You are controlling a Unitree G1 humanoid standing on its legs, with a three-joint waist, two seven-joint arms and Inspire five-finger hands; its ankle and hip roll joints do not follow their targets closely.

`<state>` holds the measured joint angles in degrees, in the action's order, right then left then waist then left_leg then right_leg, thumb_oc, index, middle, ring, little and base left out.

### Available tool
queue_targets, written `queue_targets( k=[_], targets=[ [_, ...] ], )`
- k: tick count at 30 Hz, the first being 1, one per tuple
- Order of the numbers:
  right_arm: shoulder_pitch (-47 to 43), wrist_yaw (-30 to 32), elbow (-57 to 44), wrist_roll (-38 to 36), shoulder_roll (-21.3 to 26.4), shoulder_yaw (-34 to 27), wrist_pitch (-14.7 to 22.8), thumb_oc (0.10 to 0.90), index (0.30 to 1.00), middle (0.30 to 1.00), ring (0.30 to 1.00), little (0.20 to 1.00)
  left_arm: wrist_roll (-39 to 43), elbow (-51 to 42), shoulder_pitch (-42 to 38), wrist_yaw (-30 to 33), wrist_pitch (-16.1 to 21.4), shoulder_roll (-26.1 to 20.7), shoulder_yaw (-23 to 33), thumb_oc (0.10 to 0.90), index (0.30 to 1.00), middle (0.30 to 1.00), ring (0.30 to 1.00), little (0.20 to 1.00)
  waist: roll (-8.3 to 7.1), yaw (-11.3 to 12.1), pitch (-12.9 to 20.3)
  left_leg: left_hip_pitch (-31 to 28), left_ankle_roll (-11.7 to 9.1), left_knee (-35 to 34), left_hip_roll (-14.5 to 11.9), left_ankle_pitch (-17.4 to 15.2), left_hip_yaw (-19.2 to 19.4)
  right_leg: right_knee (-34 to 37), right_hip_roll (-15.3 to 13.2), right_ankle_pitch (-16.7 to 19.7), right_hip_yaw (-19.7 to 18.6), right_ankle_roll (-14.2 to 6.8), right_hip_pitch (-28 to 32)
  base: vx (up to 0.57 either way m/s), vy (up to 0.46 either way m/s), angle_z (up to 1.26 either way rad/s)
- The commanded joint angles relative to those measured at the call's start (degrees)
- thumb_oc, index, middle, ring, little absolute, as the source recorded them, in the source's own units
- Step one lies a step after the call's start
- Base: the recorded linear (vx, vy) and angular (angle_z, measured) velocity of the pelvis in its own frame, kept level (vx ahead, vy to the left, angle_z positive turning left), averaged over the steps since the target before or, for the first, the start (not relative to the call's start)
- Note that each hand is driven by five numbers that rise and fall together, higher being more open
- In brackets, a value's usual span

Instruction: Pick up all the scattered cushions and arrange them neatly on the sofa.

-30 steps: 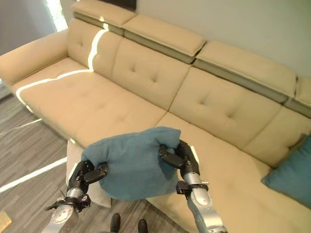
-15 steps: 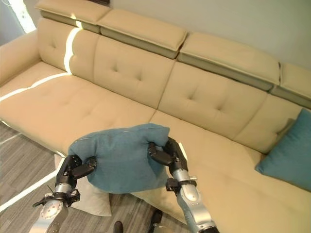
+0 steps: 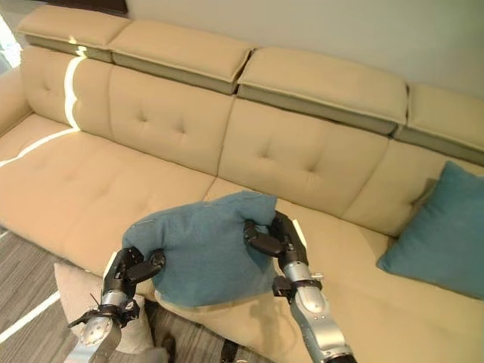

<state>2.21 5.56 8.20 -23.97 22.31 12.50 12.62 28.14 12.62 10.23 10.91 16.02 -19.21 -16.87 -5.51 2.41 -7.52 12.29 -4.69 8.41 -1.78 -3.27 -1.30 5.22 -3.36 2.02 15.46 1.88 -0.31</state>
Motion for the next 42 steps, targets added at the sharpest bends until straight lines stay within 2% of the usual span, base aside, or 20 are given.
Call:
queue_targets(
  k=[1,5,8,9,16,18,19,24,28,30,31,32,35,38,42],
  targets=[
    [-6.9,-2.3,-9.0,-2.3,-2.7,1.7,8.4,0.4,0.3,0.3,0.3,0.3,-2.2,-8.6,-6.5,-4.3,6.9,-0.1,-2.2,0.4,0.3,0.3,0.3,0.3,-0.33,1.2,4.7,-3.7,1.3,-2.7,1.4,1.8,-3.1,-2.6,1.7,-1.8,-5.4,-7.0,1.6,0.09,0.055,-0.46],
    [-5.2,-2.8,-8.6,-2.7,-2.8,1.4,8.1,0.4,0.3,0.3,0.3,0.3,-2.2,-9.9,-4.7,-4.9,6.6,-0.6,-1.7,0.4,0.3,0.3,0.3,0.3,0.67,0.8,6.4,-8.1,1.8,-6.9,1.3,2.0,-2.9,-2.2,1.6,-2.2,-6.2,-7.0,3.0,0.14,0.091,-0.43],
    [-4.9,-2.8,-8.7,-2.8,-2.9,1.3,7.9,0.4,0.3,0.3,0.3,0.3,-2.2,-10.3,-4.4,-5.0,6.4,-0.8,-1.6,0.4,0.3,0.3,0.3,0.3,0.89,0.8,6.5,-9.3,1.9,-8.2,1.2,2.2,-2.6,-2.2,1.6,-2.2,-6.5,-7.1,3.4,0.1,0.106,0.0],
    [-4.8,-2.4,-8.7,-2.5,-3.4,0.9,7.7,0.4,0.3,0.3,0.3,0.3,-2.1,-11.6,-4.4,-4.6,6.5,-1.1,-0.8,0.4,0.3,0.3,0.3,0.3,1.46,0.7,7.3,-11.5,2.4,-10.6,1.6,2.5,-1.7,-1.8,1.3,-2.1,-6.8,-7.5,3.8,0.09,0.121,-0.1],
    [-9.9,0.3,-7.8,0.1,-3.8,1.1,7.5,0.4,0.3,0.3,0.3,0.3,-2.8,-14.1,-9.3,-1.9,7.8,-1.2,1.1,0.4,0.3,0.3,0.3,0.3,2.41,0.8,8.7,-12.9,2.9,-13.4,2.1,2.4,0.1,-0.2,0.7,-1.3,-7.7,-8.5,3.4,0.05,0.102,-0.03],
    [-14.4,2.2,-7.7,1.3,-4.1,1.7,7.5,0.4,0.3,0.3,0.3,0.3,-3.7,-14.4,-14.4,0.8,8.5,-1.4,2.2,0.4,0.3,0.3,0.3,0.3,2.86,0.7,9.2,-12.1,2.9,-13.4,2.3,2.1,0.6,-0.2,0.3,-1.1,-8.0,-9.1,2.2,0.0,0.078,-0.18],
    [-14.6,2.3,-7.6,1.3,-4.1,1.7,7.5,0.4,0.3,0.3,0.3,0.3,-3.7,-14.4,-14.5,0.8,8.5,-1.4,2.2,0.4,0.3,0.3,0.3,0.3,2.86,0.7,9.1,-12.0,2.9,-13.4,2.3,2.1,0.6,-0.2,0.3,-1.1,-8.0,-9.1,2.2,-0.02,0.041,-0.2],
    [-25.6,6.5,-6.2,2.7,-4.8,2.8,7.6,0.4,0.3,0.3,0.3,0.3,-6.4,-11.5,-29.7,6.5,9.7,-3.0,2.3,0.4,0.3,0.3,0.3,0.3,3.84,0.0,8.9,-9.3,2.2,-13.4,2.3,2.6,1.1,-0.2,-0.2,-0.9,-8.2,-9.9,-0.7,-0.07,0.045,-0.12],
    [-34.9,9.7,-3.8,3.7,-4.9,4.3,7.6,0.4,0.3,0.3,0.3,0.3,-6.2,-7.6,-42.2,9.6,10.2,-3.0,0.3,0.4,0.3,0.3,0.3,0.3,5.1,-0.7,6.8,-6.2,1.8,-13.4,2.3,3.4,0.8,-0.2,-0.5,-0.1,-8.3,-10.5,-4.0,-0.15,0.041,0.01],
    [-36.7,10.3,-3.0,3.9,-4.8,4.6,7.7,0.4,0.3,0.3,0.3,0.3,-6.5,-6.4,-44.5,10.3,10.3,-3.3,-0.3,0.4,0.3,0.3,0.3,0.3,5.29,-0.8,6.4,-5.4,1.8,-13.4,2.3,3.6,0.8,-0.2,-0.6,0.3,-8.4,-10.6,-4.9,-0.16,0.031,0.0],
    [-41.0,11.8,-0.9,4.2,-4.3,4.8,8.1,0.4,0.3,0.3,0.3,0.3,-7.9,-3.1,-50.2,12.2,10.5,-3.9,-1.6,0.4,0.3,0.3,0.3,0.3,5.68,-1.1,5.1,-3.1,1.6,-13.4,2.4,4.2,0.8,-0.2,-0.7,1.1,-8.9,-10.9,-7.2,-0.19,0.027,-0.01],
    [-41.3,11.8,-0.8,4.2,-4.2,4.8,8.2,0.4,0.3,0.3,0.3,0.3,-7.9,-2.9,-50.5,12.2,10.6,-3.9,-1.7,0.4,0.3,0.3,0.3,0.3,5.67,-1.0,5.1,-3.0,1.6,-13.4,2.4,4.3,0.8,-0.2,-0.7,1.1,-8.9,-10.9,-7.4,-0.22,0.023,0.02],
    [-48.4,14.9,2.4,6.3,-2.6,4.9,9.2,0.4,0.3,0.3,0.3,0.3,-10.3,2.9,-58.7,15.2,11.3,-5.5,-3.7,0.4,0.3,0.3,0.3,0.3,6.2,-1.6,3.5,2.1,1.3,-13.4,2.9,5.8,0.8,-0.2,-0.7,3.1,-9.7,-11.1,-13.0,-0.19,0.03,0.02],
    [-51.4,16.7,4.6,9.2,-2.3,5.9,8.9,0.4,0.3,0.3,0.3,0.3,-10.3,6.9,-61.9,16.7,12.1,-6.3,-4.2,0.4,0.3,0.3,0.3,0.3,6.16,-2.3,4.1,6.1,1.4,-13.4,3.4,6.9,1.7,-0.2,-0.7,4.5,-10.3,-10.9,-17.1,-0.13,0.042,-0.02],
    [-52.0,16.6,5.9,9.4,-3.1,7.2,9.3,0.4,0.3,0.3,0.3,0.3,-9.7,11.2,-63.0,16.6,12.7,-7.2,-4.6,0.4,0.3,0.3,0.3,0.3,6.08,-2.9,4.5,8.0,1.4,-13.4,3.2,7.5,2.4,-0.2,-1.0,5.1,-11.2,-10.7,-19.5,-0.03,0.019,-0.33]
  ],
)
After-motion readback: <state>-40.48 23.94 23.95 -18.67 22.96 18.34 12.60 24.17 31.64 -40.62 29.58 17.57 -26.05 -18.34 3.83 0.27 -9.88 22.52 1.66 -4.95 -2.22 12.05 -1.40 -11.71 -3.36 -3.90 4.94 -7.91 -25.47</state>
